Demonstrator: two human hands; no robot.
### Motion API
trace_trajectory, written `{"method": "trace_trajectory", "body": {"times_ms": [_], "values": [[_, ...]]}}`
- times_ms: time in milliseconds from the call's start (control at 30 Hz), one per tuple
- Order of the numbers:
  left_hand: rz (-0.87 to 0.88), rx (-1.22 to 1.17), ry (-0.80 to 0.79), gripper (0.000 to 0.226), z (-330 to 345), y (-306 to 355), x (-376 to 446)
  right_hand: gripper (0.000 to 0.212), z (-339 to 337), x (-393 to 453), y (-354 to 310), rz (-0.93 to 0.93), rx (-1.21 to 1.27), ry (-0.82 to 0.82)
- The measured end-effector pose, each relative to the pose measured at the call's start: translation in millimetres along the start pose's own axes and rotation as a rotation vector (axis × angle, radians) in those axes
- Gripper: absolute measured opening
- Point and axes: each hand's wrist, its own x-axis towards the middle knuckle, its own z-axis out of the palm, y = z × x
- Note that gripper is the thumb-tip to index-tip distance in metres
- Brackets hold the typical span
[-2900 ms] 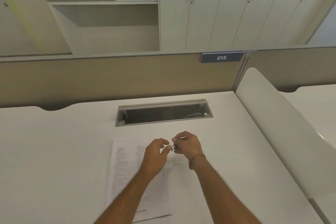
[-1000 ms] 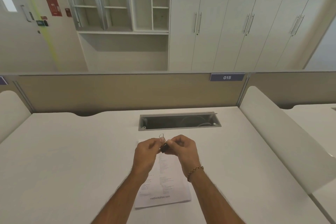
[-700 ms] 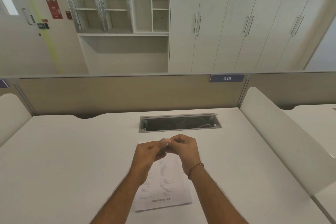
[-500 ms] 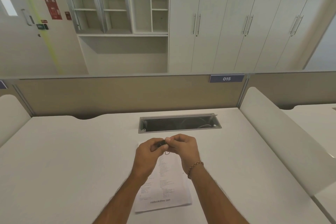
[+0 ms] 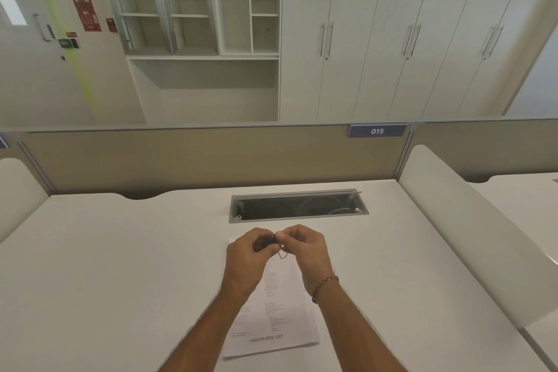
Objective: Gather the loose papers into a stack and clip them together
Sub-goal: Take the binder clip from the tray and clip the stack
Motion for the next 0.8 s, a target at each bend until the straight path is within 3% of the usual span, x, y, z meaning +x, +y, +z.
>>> {"method": "trace_trajectory", "body": {"times_ms": [67,233,800], "values": [[-0.019,-0.026,0.033,0.013,-0.3,0.3,0.3,0.018,-2.4,-0.1,2.8,0.015,0.08,-0.034],[-0.083,-0.172,0.102,0.015,-2.6,3.8,2.1,0.051,-7.9,-0.3,9.2,0.093,0.233,-0.234],[-0.213,-0.473,0.13,0.012,-6.4,-12.6,13.8,0.029,1.4,16.1,-0.6,0.084,0.264,-0.25]]}}
